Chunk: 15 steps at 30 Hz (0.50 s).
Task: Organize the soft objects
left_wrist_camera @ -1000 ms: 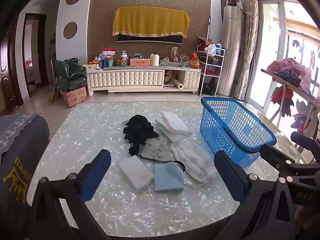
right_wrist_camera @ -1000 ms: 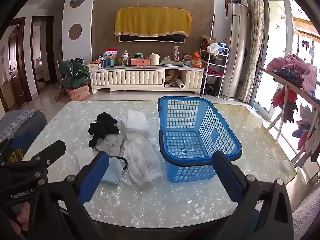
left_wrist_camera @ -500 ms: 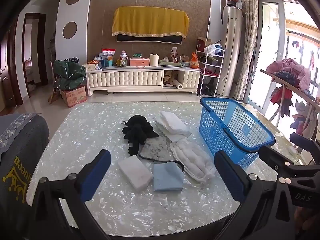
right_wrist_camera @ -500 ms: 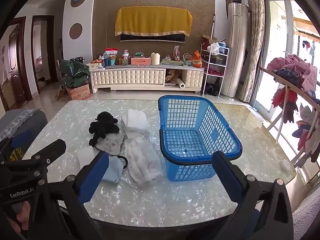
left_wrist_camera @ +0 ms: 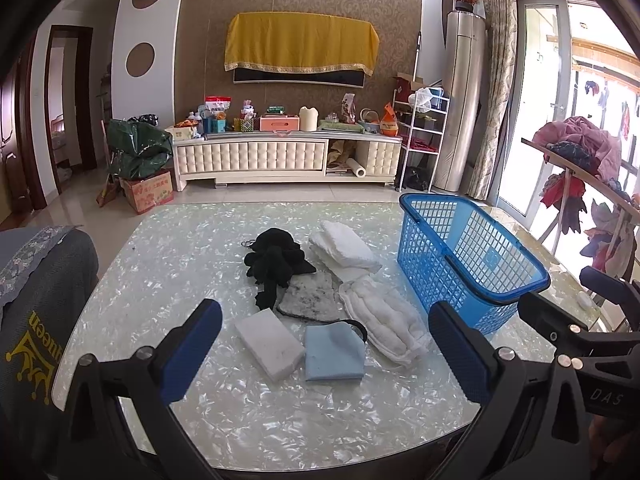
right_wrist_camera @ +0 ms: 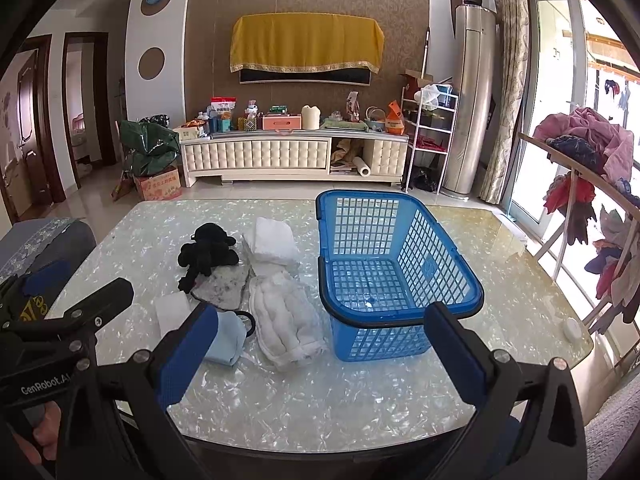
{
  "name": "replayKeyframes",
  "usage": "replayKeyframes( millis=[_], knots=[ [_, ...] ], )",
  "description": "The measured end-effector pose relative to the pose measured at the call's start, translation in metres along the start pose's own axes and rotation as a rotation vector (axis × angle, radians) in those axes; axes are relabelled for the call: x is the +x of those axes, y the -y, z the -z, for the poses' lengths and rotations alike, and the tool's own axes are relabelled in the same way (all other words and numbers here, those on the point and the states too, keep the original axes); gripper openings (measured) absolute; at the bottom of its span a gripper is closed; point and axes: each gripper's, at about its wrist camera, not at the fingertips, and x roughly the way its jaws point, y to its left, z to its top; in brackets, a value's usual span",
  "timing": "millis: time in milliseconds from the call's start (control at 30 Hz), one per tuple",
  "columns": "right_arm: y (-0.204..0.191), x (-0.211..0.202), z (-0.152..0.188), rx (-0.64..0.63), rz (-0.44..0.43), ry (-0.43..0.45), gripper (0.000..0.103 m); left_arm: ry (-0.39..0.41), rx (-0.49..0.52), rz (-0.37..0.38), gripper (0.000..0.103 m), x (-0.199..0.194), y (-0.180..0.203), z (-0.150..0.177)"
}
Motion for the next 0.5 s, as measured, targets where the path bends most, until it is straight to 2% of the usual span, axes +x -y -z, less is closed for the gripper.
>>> replayKeyframes(
  millis=[500],
  knots=[
    [0.0007,-0.0038,-0.0013,-0.003,0.008,0.005,0.103,0.007,-0.009,0.016,0.103,-0.0013,0.0015,0.0007]
  ],
)
